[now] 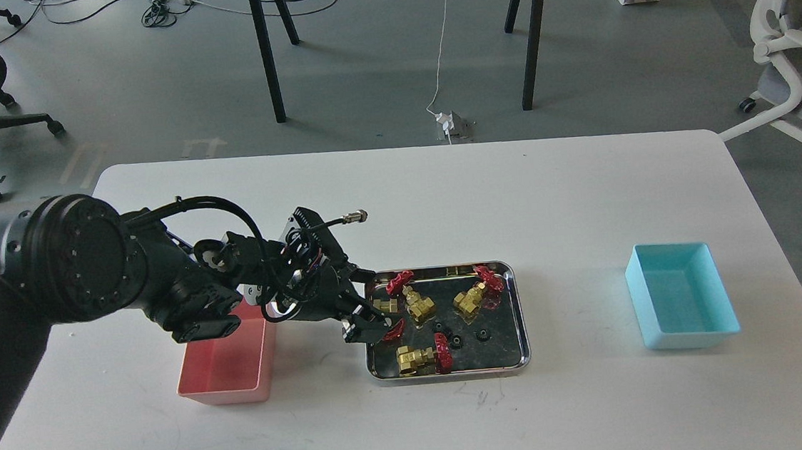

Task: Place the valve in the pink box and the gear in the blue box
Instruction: 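Grasp the brass valve with red handle using the left gripper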

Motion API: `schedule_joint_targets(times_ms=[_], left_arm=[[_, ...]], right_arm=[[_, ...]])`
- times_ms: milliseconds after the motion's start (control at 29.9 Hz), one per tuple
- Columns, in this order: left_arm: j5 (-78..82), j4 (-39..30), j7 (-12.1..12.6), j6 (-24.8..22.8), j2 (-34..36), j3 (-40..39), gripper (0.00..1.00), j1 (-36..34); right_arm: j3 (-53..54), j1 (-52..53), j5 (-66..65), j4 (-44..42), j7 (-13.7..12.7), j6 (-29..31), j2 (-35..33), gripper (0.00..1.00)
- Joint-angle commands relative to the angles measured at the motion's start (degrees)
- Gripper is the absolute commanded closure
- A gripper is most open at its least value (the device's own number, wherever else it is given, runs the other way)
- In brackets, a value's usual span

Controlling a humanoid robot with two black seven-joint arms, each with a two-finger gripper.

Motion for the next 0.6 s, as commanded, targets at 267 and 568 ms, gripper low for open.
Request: schedule_joint_targets(times_ms=[267, 568], left_arm=[[2.8, 0.9, 0.0, 0.1, 0.0, 0.0, 0.46, 1.7], [3.1, 1.3, 0.0, 0.3, 0.0, 0.0, 0.72, 1.7]], right_arm=[[-0.1, -0.7, -0.1, -0.1, 0.0, 0.0, 0.1, 0.00], [-0.1, -1.3, -0.1, -0.2, 0.0, 0.0, 0.1, 0.00]])
